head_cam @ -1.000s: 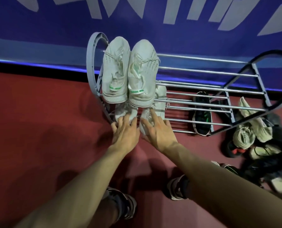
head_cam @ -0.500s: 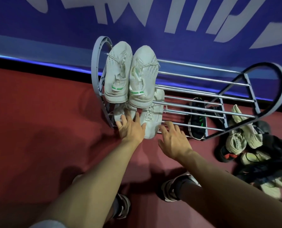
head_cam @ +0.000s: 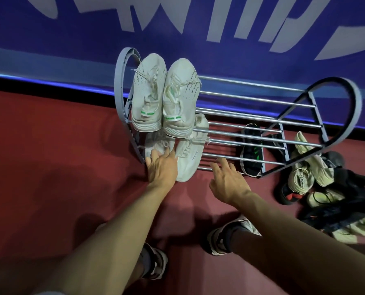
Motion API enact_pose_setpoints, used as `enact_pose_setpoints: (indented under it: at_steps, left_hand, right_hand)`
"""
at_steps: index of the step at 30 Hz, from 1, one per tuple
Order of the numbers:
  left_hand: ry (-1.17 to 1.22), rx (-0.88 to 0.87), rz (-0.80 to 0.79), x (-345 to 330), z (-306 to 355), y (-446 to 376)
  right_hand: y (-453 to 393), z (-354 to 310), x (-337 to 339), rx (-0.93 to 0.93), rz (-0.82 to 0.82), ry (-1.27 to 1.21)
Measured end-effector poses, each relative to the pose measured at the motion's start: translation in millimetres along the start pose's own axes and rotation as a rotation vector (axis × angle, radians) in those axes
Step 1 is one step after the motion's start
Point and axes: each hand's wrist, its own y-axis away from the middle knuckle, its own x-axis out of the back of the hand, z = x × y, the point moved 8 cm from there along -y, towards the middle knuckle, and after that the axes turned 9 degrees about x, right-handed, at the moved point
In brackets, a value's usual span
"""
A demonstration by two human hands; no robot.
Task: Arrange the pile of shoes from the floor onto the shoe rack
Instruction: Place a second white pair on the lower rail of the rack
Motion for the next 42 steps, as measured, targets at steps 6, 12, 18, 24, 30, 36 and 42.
enact_pose_setpoints:
  at_steps: [6, 12, 18, 24, 30, 36, 42]
  left_hand:
    - [0.028, -0.121, -0.029, 12.2, -31.6, 54.7]
    - [0.069, -0.237, -0.013, 29.0, -61.6, 81.6]
    - [0.029, -0.382, 0.037, 32.6, -80.5, 86.5]
    - [-0.007, -0.468, 0.041, 27.2, -91.7, 82.7]
    - [0.005, -0.611, 0.092, 42.0, -82.9, 91.3]
    - [-0.002, -0.619, 0.1, 54.0, -91.8, 98.8]
    - [-0.004, -0.636, 0.101, 60.3, -87.8, 103.2]
  right_hand:
    - [6.7, -20.3, 15.9, 0.073, 0.01, -0.008]
    - [-6.7, -51.0, 21.9, 0.159, 0.057, 0.095]
    - [-25.0, -65.6, 41.7, 0.131, 0.266, 0.122]
    - [-38.8, -70.9, 5.3, 0.243, 0.001, 0.217]
    - [-41.3, -76.8, -1.1, 0.243, -0.005, 0.293]
    - [-40.3, -86.9, 6.2, 0.279, 0.048, 0.416]
    - [-42.0, -90.1, 11.3, 0.351, 0.015, 0.421]
